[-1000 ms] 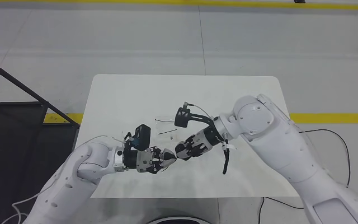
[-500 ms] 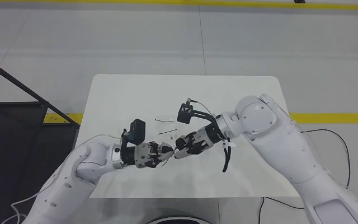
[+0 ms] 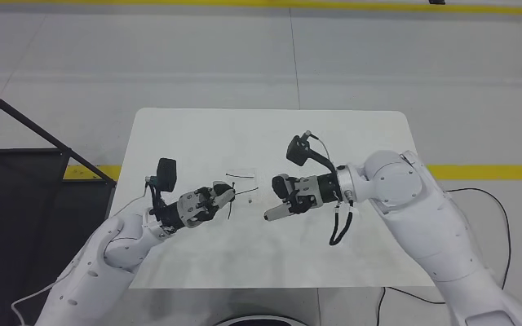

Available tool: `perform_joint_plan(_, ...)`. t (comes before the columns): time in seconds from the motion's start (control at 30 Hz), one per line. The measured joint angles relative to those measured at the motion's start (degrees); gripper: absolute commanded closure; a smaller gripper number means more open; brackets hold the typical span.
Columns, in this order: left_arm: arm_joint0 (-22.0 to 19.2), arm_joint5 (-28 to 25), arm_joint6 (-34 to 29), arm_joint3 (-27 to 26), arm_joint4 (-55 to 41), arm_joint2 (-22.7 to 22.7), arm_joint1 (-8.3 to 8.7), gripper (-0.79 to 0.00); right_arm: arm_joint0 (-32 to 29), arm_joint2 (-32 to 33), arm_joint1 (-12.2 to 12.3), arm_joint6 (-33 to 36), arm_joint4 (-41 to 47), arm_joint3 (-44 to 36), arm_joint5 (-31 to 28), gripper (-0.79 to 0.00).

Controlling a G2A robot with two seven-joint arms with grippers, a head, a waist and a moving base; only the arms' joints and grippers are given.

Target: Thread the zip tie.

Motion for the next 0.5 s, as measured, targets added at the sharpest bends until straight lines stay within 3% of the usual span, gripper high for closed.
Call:
perform_joint_plan(0.27,0.14,0.52,0.19,-0.36,-0.25,0.10,-0.07,0.000,-0.50,-0.23,-0.03,-0.82,-0.51,-0.40,0.15,-0.785)
perform_joint_plan(0.5,-0.15,0.94,4.70,-0.09,-4.52,1.90,-1.11,0.000,-2.23,-2.76,-0.83,-8.84,-5.04,-1.49,-2.58,-0.785)
